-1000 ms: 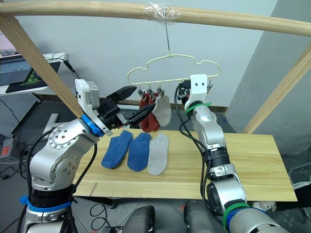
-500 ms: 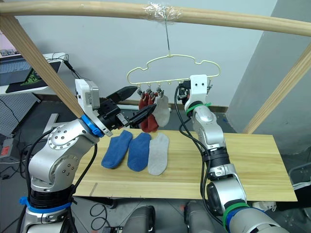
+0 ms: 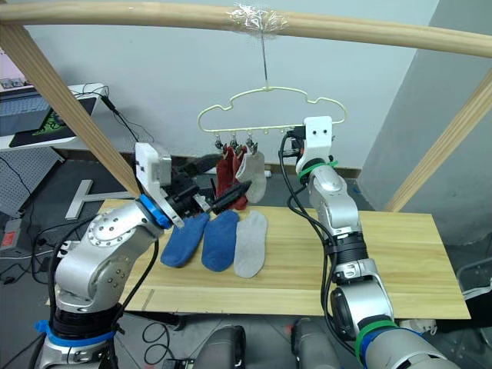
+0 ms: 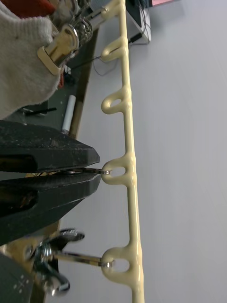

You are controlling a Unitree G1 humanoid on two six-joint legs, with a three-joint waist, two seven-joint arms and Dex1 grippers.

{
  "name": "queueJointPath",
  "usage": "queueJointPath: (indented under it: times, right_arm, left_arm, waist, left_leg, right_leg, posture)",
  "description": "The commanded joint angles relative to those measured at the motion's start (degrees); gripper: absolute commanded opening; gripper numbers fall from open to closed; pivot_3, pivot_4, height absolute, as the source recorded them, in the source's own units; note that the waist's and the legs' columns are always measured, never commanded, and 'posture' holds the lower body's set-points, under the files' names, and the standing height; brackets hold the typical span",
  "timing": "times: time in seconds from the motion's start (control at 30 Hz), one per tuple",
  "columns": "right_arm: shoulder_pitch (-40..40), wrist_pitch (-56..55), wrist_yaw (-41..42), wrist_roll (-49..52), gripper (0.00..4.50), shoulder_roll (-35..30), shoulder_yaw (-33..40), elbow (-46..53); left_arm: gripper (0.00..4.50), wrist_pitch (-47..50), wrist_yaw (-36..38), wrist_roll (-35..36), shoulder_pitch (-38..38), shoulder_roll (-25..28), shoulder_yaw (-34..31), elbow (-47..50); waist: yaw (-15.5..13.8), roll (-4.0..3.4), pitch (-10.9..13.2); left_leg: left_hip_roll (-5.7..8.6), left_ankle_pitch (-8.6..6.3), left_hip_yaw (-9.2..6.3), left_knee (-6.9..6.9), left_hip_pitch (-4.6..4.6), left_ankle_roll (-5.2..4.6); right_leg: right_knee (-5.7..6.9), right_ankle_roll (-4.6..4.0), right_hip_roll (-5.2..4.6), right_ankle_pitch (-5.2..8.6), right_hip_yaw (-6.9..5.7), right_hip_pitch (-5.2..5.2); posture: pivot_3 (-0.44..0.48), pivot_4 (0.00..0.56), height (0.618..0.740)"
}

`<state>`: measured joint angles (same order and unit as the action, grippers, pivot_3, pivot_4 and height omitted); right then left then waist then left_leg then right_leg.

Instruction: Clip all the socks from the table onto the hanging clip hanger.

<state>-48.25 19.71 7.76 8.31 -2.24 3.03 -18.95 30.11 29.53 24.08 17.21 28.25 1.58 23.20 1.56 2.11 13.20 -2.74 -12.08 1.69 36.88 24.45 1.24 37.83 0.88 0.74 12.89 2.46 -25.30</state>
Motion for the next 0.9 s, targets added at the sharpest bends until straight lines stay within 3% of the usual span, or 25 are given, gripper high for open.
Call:
queueJointPath:
  times: [0.03, 0.13, 0.23, 0.53, 0.8, 0.9]
  right_arm:
    - [0.9, 3.7, 3.0, 1.6, 0.02, -1.8, -0.5, 6.0]
    - [2.5, 6.0, 3.9, 1.9, 0.02, -2.4, -0.7, 9.3]
    - [3.5, 8.0, 3.8, 1.9, 0.02, -2.8, -0.5, 11.4]
    - [5.6, 13.0, 2.7, 2.1, 0.02, -3.9, -0.4, 16.7]
    - [6.0, 14.8, 1.9, 2.2, 0.02, -4.2, 0.1, 18.4]
    - [6.2, 15.2, 1.7, 2.4, 0.00, -4.2, 0.2, 18.8]
  left_arm:
    - [4.50, -5.4, -2.5, -8.1, -4.3, -2.9, 6.0, -10.0]
    - [4.50, -14.6, -5.9, -15.2, -3.7, -7.2, 9.3, -21.5]
    - [4.50, -19.9, -8.3, -17.7, -0.9, -11.7, 9.0, -31.2]
    - [4.50, -27.5, -10.4, -24.9, 12.2, -19.1, 10.1, -58.7]
    - [4.50, -23.1, -7.9, -27.8, 13.5, -19.8, 10.7, -65.0]
    - [3.94, -21.7, -6.3, -27.2, 12.4, -19.9, 10.3, -63.2]
  waist:
    - [0.0, -0.07, 0.0]
    - [-0.1, -0.10, 0.1]
    - [-0.1, -0.15, 0.2]
    - [0.4, -0.19, 0.4]
    - [0.9, -0.21, 0.9]
    - [1.0, -0.21, 0.9]
  left_leg:
    - [0.00, 0.00, 0.01, -0.01, -0.03, 0.00]
    - [-0.03, 0.00, 0.03, 0.00, 0.03, 0.00]
    - [-0.04, 0.00, 0.02, 0.03, 0.09, -0.01]
    - [0.05, -0.01, 0.08, 0.02, 0.14, -0.03]
    - [0.02, -0.02, 0.00, -0.01, 0.15, -0.04]
    - [0.02, -0.02, 0.01, 0.03, 0.14, -0.04]
  right_leg:
    - [0.01, -0.01, -0.02, 0.01, 0.03, 0.00]
    - [-0.03, -0.01, -0.03, 0.01, -0.03, -0.03]
    - [0.00, -0.02, -0.05, 0.01, -0.04, -0.06]
    - [-0.11, 0.02, -0.03, 0.00, -0.05, -0.05]
    - [-0.12, 0.03, 0.05, 0.01, -0.12, -0.06]
    - [-0.11, 0.03, 0.03, 0.00, -0.11, -0.02]
  posture:
    - [0.035, 0.237, 0.740]
    - [0.003, 0.251, 0.740]
    - [-0.007, 0.254, 0.740]
    - [-0.067, 0.281, 0.740]
    - [-0.090, 0.292, 0.740]
    - [-0.091, 0.292, 0.740]
